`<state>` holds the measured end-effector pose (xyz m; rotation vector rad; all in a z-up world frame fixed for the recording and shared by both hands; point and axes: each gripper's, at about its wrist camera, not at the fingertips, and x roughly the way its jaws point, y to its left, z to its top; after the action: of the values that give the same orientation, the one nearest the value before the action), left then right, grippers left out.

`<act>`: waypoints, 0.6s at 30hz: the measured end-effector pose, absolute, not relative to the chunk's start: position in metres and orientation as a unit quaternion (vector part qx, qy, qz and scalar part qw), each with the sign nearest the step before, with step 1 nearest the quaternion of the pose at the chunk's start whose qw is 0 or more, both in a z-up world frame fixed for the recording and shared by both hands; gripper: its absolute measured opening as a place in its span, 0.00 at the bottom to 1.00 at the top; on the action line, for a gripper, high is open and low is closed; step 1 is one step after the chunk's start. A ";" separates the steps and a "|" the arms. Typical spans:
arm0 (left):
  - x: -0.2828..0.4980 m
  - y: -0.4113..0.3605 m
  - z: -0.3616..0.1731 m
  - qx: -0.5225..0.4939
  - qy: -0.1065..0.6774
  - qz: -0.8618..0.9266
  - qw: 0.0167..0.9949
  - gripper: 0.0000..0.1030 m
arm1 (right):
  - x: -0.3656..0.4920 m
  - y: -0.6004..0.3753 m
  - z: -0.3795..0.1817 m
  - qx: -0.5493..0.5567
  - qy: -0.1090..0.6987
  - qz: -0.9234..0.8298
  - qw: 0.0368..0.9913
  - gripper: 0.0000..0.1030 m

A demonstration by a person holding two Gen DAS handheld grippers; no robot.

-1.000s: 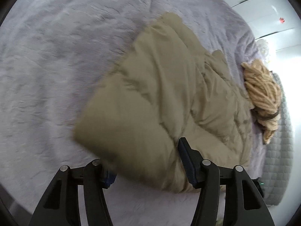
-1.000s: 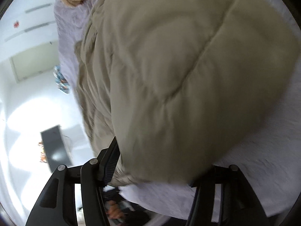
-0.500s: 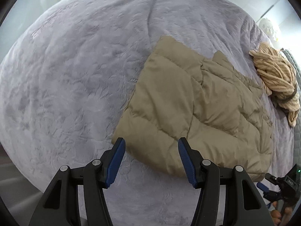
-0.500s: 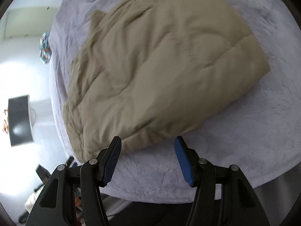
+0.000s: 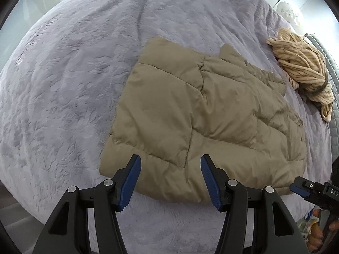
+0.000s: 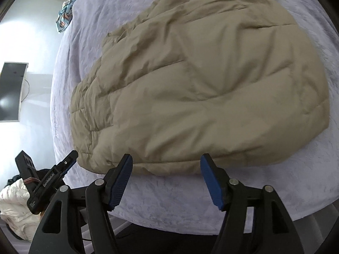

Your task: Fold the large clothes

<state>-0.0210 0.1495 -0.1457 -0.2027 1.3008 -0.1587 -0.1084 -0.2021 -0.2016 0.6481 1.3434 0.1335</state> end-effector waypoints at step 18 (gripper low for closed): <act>0.005 0.158 -0.161 -0.070 0.604 -0.082 0.790 0.95 | -0.096 -0.185 -0.198 0.271 0.625 0.035 0.731 0.79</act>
<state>0.0054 0.1583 -0.1609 -0.1510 1.3011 -0.1756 -0.0958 -0.1846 -0.1976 0.5968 1.3767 0.0766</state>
